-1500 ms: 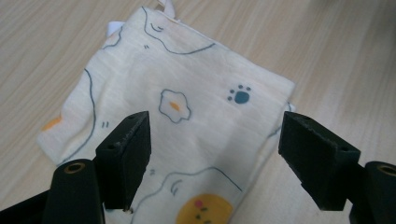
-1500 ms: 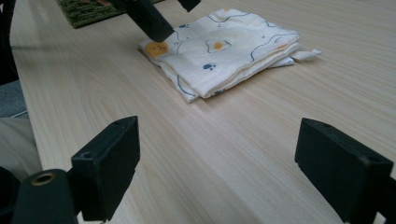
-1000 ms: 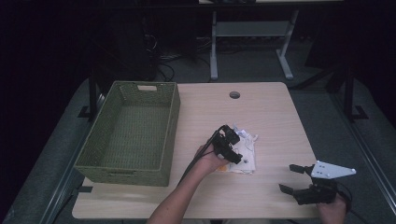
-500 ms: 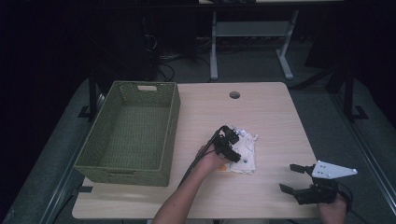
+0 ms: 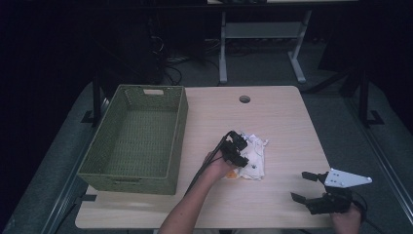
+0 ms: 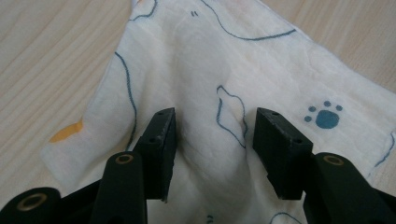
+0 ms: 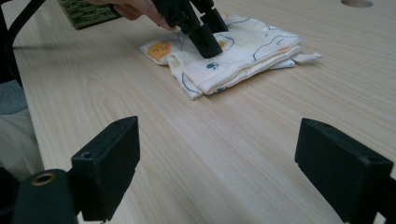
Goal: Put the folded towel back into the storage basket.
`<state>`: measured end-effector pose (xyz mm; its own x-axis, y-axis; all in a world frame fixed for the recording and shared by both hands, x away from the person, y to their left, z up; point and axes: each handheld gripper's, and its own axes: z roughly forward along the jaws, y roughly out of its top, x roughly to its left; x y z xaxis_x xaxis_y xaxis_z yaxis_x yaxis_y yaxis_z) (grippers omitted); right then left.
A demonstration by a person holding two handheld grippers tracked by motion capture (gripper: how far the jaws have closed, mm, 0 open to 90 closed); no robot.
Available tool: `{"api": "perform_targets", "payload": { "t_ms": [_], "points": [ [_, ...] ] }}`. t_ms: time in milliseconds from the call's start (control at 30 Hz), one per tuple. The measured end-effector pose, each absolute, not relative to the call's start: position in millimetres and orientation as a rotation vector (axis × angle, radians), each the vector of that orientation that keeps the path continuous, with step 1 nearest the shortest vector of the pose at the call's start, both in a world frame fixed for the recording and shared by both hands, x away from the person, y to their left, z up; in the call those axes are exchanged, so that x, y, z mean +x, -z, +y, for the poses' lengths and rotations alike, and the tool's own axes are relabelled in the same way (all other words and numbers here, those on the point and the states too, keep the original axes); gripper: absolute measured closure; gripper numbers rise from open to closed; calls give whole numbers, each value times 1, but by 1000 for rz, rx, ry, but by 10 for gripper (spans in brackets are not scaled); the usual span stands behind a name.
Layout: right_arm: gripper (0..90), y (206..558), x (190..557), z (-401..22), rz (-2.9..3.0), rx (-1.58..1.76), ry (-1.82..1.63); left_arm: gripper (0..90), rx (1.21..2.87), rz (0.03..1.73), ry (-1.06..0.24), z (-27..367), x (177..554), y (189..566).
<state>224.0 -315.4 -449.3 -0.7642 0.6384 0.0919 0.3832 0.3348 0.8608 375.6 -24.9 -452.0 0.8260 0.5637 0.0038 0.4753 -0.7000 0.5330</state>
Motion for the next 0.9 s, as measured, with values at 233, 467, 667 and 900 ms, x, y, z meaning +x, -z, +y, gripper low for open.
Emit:
{"api": "perform_targets", "payload": {
  "t_ms": [233,467,667,900],
  "points": [
    [135,449,224,-315,2338,918,-1399,644,2489,761,-231,-24,376,451],
    [135,449,224,-315,2335,920,-1398,766,2488,773,-232,-22,377,450],
    [135,449,224,-315,2336,917,-1397,799,2486,782,-234,-22,376,450],
    [135,449,224,-316,2335,922,-1404,809,2443,862,-82,-15,383,448]
  ]
}}
